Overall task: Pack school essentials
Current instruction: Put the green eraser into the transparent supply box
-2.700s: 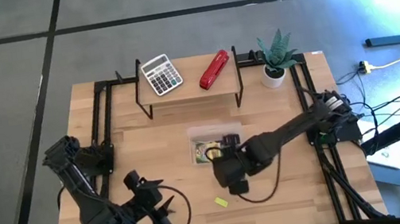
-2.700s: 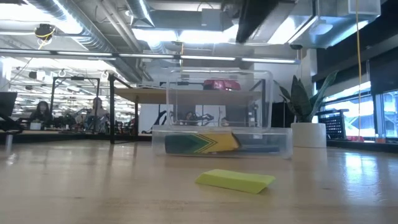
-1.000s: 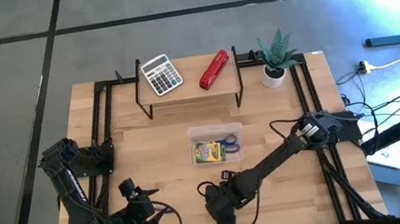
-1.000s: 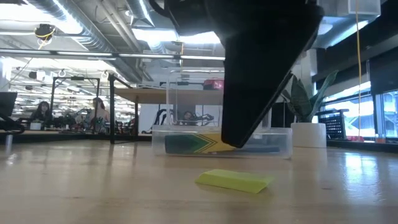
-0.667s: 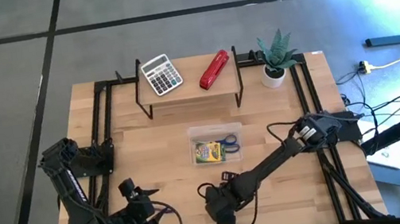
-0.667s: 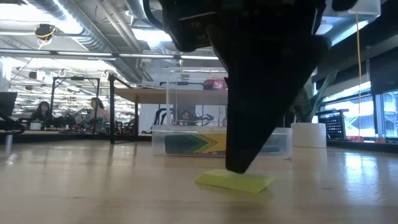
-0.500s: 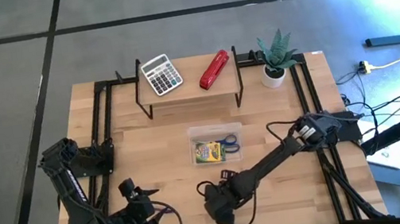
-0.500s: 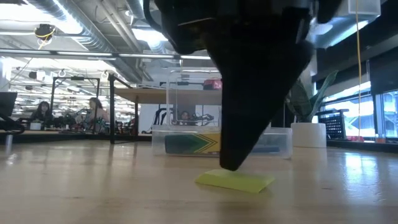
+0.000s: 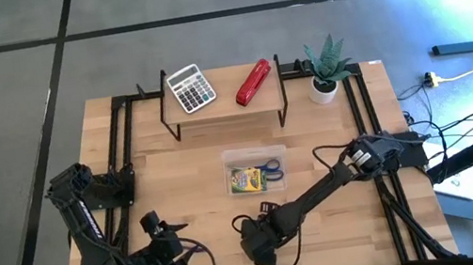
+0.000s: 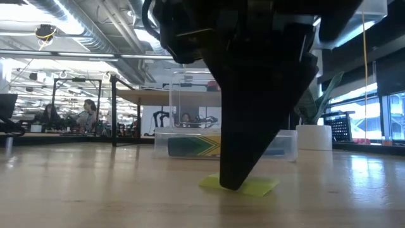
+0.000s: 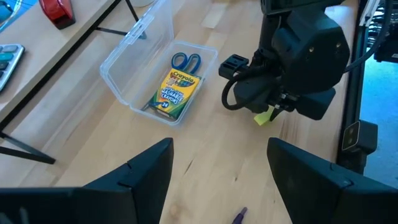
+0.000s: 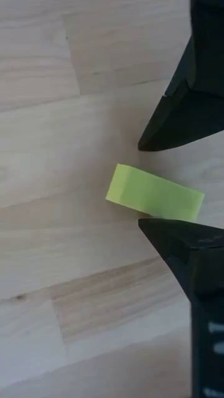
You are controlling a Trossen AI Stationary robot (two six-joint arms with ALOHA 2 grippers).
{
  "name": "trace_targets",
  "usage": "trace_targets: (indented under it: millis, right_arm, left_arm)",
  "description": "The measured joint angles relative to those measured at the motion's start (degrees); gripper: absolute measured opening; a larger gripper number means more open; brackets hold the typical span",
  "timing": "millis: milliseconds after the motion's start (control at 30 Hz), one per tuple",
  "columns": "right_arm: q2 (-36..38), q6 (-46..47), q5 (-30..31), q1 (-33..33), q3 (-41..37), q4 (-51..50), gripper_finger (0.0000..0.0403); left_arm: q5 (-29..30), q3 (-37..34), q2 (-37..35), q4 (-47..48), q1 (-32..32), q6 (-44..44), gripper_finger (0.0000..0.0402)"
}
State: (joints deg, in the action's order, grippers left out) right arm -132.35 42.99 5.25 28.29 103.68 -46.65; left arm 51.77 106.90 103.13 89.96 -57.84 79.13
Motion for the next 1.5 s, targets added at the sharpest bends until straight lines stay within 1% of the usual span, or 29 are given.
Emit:
trace_targets:
  millis: [100, 200, 400, 500, 633, 1367, 1500]
  right_arm:
    - [-0.1, 0.0, 0.0, 0.0, 0.0, 0.0, 0.0188]
    - [-0.1, 0.0, 0.0, 0.0, 0.0, 0.0, 0.0177]
    - [-0.2, -1.1, 1.5, 0.0, 0.0, 0.1, 0.0119]
    - [-0.2, -1.3, 1.1, 0.0, 0.0, 0.2, 0.0088]
    - [-0.2, -1.4, 1.2, 0.0, 0.0, 0.2, 0.0061]
    - [1.8, -1.3, 1.0, 0.0, -0.2, -1.3, 0.0051]
    - [1.9, -1.3, 1.1, -0.5, -0.2, -1.9, 0.0043]
  left_arm:
    - [0.0, 0.0, 0.0, 0.0, 0.0, 0.0, 0.0254]
    - [0.0, 0.0, 0.0, 0.0, 0.0, 0.0, 0.0254]
    - [0.0, 0.0, 0.0, 0.0, 0.0, 0.0, 0.0254]
    - [0.0, 0.0, 0.0, 0.0, 0.0, 0.0, 0.0254]
    - [0.0, 0.0, 0.0, 0.0, 0.0, 0.0, 0.0254]
    - [0.0, 0.0, 0.0, 0.0, 0.0, 0.0, 0.0253]
    - [0.0, 0.0, 0.0, 0.0, 0.0, 0.0, 0.0253]
